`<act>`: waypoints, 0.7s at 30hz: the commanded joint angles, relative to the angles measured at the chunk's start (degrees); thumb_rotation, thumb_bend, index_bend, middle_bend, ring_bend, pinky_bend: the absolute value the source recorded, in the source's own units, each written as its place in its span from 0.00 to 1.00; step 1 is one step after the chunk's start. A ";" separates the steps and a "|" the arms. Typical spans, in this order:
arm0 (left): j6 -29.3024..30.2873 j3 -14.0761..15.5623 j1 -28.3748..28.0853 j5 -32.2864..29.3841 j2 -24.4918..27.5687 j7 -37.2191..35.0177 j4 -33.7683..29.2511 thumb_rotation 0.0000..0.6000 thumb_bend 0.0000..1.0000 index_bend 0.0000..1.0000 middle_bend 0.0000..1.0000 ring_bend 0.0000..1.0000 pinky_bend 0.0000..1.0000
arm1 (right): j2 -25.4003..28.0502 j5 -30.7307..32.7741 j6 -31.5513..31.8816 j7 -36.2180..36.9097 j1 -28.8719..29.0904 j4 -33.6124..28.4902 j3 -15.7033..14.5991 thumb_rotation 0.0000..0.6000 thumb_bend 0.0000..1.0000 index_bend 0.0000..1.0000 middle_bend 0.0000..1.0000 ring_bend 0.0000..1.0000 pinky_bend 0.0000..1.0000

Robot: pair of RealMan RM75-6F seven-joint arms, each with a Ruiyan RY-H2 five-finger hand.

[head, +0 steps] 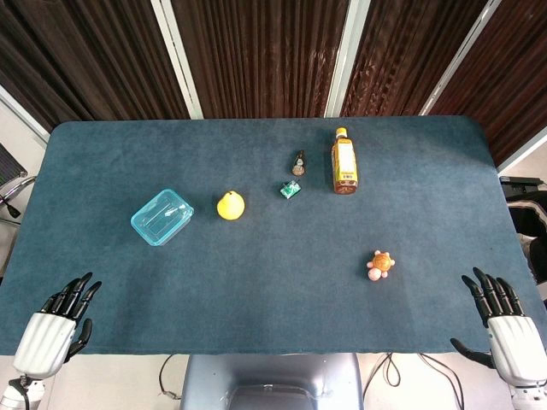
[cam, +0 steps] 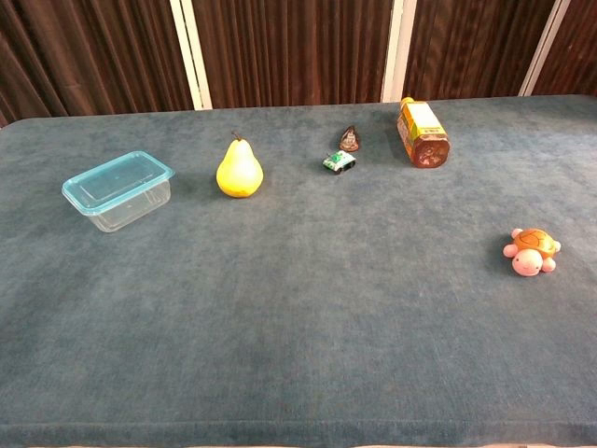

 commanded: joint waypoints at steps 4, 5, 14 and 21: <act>-0.97 0.35 -0.13 -0.05 0.49 0.41 -0.58 1.00 0.58 0.09 0.01 0.11 0.32 | 0.11 0.29 -0.46 0.36 0.17 -0.23 0.24 1.00 0.11 0.00 0.00 0.00 0.00; -1.04 0.39 -0.10 -0.08 0.56 0.45 -0.66 1.00 0.58 0.09 0.01 0.11 0.32 | 0.00 0.26 -0.35 0.64 0.22 -0.18 0.42 1.00 0.11 0.00 0.00 0.00 0.00; -2.07 0.45 -0.32 -0.49 1.41 -0.12 -1.28 1.00 0.59 0.10 0.01 0.11 0.33 | -3.35 -1.59 1.42 3.44 1.36 4.14 2.45 1.00 0.11 0.00 0.00 0.01 0.13; -0.05 -0.62 0.69 -2.51 2.80 -3.74 -1.91 1.00 0.59 0.12 0.01 0.11 0.33 | -5.97 -1.42 -2.45 3.63 5.22 6.14 4.54 1.00 0.19 0.19 0.13 0.54 0.43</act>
